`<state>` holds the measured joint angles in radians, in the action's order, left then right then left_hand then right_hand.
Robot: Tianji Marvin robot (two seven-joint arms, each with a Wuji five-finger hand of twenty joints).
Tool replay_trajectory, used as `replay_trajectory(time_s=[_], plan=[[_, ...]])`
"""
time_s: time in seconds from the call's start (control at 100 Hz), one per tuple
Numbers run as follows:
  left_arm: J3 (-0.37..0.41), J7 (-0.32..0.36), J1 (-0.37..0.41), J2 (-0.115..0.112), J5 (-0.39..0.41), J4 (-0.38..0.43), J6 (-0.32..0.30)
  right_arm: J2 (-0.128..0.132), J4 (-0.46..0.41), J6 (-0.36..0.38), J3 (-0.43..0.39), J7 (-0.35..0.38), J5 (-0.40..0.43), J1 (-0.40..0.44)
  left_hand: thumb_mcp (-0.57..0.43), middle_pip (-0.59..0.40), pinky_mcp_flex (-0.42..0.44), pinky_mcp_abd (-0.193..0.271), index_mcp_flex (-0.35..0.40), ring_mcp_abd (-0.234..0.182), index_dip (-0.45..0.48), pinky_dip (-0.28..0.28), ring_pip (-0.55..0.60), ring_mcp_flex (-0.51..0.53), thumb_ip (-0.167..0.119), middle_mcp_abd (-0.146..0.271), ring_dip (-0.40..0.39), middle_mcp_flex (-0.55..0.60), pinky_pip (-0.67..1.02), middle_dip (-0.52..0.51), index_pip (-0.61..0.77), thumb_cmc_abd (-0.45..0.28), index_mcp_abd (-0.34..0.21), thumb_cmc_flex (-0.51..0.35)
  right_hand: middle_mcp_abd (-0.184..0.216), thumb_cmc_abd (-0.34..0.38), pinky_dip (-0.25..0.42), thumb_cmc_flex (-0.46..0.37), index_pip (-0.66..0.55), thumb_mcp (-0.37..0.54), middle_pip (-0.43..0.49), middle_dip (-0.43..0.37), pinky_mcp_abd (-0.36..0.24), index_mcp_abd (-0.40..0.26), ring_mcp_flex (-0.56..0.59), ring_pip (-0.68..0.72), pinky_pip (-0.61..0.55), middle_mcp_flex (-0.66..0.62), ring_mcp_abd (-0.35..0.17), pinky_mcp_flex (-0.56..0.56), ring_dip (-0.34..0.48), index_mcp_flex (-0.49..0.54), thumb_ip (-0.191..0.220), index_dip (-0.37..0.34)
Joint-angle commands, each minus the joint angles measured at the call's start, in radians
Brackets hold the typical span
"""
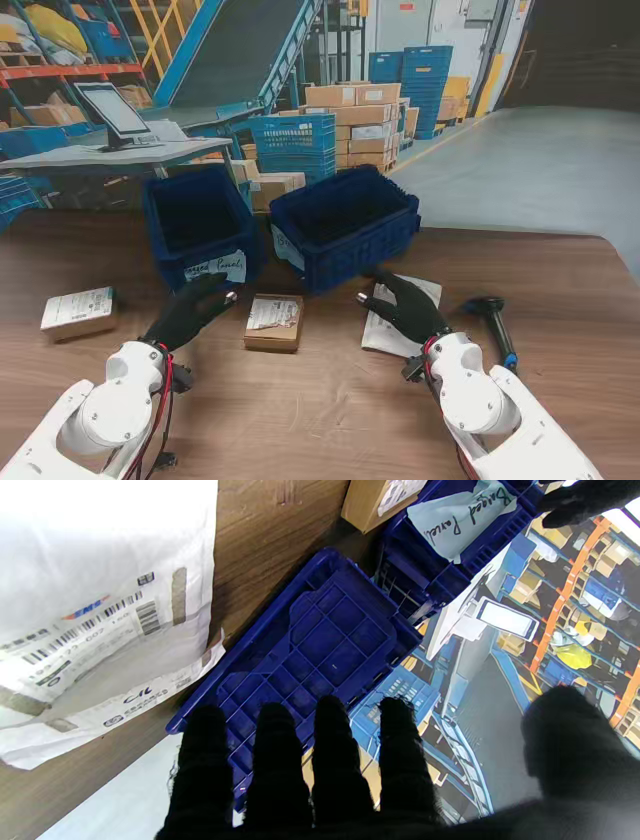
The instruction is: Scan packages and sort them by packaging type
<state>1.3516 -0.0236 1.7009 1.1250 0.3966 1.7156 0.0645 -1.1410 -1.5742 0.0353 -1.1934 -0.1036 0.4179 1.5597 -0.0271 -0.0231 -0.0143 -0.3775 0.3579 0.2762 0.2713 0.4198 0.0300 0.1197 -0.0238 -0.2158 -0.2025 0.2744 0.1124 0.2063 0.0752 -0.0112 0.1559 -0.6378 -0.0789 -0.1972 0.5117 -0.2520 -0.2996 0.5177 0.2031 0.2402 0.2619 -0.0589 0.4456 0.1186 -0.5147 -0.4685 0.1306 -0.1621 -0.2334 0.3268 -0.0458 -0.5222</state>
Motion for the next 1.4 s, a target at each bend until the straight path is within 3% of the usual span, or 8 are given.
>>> replay_trajectory(time_s=[0.0, 0.42, 0.59, 0.9, 1.12, 1.39], plan=[[-0.005, 0.011, 0.004, 0.005, 0.003, 0.006, -0.004, 0.0, -0.001, 0.016, 0.001, 0.036, -0.007, 0.003, 0.028, 0.009, 0.013, -0.006, 0.005, 0.009, 0.01, -0.002, 0.006, -0.008, -0.024, -0.002, -0.007, -0.002, 0.017, 0.007, 0.002, -0.008, -0.008, -0.007, -0.015, 0.003, 0.001, 0.0, 0.006, 0.002, -0.008, -0.005, -0.01, -0.008, -0.002, -0.005, 0.018, 0.021, -0.012, 0.008, -0.001, -0.017, 0.039, -0.002], [-0.008, 0.012, -0.003, 0.005, 0.004, -0.002, -0.004, 0.003, -0.003, 0.033, 0.003, 0.046, -0.006, -0.004, 0.028, 0.009, 0.012, -0.005, 0.004, 0.008, 0.01, -0.002, 0.004, -0.011, -0.024, -0.003, -0.006, -0.004, 0.017, 0.007, 0.001, -0.008, -0.008, -0.006, -0.012, 0.0, 0.003, 0.015, 0.009, 0.003, -0.013, -0.005, -0.007, -0.008, -0.003, -0.006, 0.019, 0.019, -0.013, 0.008, -0.001, -0.019, 0.036, -0.002], [-0.007, 0.017, -0.002, 0.004, -0.002, -0.005, -0.014, 0.007, -0.028, 0.006, -0.011, 0.047, 0.034, -0.002, 0.029, 0.009, 0.013, -0.005, 0.004, 0.009, 0.01, -0.002, 0.005, -0.009, -0.024, -0.002, -0.006, -0.003, 0.017, 0.007, 0.002, -0.009, -0.008, -0.005, -0.015, -0.002, 0.004, 0.016, 0.009, 0.007, -0.014, -0.005, -0.008, 0.016, -0.005, -0.008, 0.018, 0.021, -0.013, 0.004, -0.001, -0.006, 0.036, -0.001], [-0.007, 0.007, 0.005, 0.005, 0.003, 0.007, -0.016, 0.018, -0.041, -0.034, -0.069, 0.078, 0.086, -0.004, 0.029, 0.009, 0.013, -0.005, 0.004, 0.01, 0.01, -0.002, 0.005, -0.01, -0.024, -0.002, -0.006, -0.003, 0.017, 0.007, 0.002, -0.009, -0.007, -0.005, -0.015, 0.013, 0.004, 0.023, 0.006, 0.008, -0.004, -0.001, -0.011, 0.001, 0.008, -0.002, 0.015, 0.011, -0.016, -0.006, -0.002, 0.009, 0.036, -0.001], [-0.009, 0.004, 0.012, 0.005, 0.013, 0.013, -0.029, 0.03, 0.026, -0.021, -0.091, 0.119, 0.115, -0.059, 0.029, 0.009, 0.012, -0.005, 0.003, 0.009, 0.01, -0.002, 0.004, -0.01, -0.024, -0.004, -0.006, -0.003, 0.017, 0.007, 0.001, -0.01, -0.007, -0.003, -0.014, 0.01, 0.002, 0.024, -0.005, 0.01, 0.007, 0.002, -0.013, -0.002, 0.017, 0.003, 0.014, 0.006, -0.018, -0.01, -0.003, 0.02, 0.039, -0.006], [-0.004, -0.006, 0.018, 0.006, 0.018, 0.021, -0.028, 0.039, 0.172, 0.045, -0.064, 0.14, 0.145, -0.173, 0.029, 0.009, 0.012, -0.006, 0.003, 0.009, 0.01, -0.002, 0.005, -0.009, -0.024, -0.002, -0.006, -0.003, 0.017, 0.007, 0.001, -0.009, -0.007, -0.003, -0.011, -0.004, -0.001, 0.019, -0.016, 0.018, 0.028, 0.008, -0.016, 0.001, 0.027, 0.009, 0.011, 0.003, -0.023, -0.016, -0.003, 0.028, 0.04, -0.011]])
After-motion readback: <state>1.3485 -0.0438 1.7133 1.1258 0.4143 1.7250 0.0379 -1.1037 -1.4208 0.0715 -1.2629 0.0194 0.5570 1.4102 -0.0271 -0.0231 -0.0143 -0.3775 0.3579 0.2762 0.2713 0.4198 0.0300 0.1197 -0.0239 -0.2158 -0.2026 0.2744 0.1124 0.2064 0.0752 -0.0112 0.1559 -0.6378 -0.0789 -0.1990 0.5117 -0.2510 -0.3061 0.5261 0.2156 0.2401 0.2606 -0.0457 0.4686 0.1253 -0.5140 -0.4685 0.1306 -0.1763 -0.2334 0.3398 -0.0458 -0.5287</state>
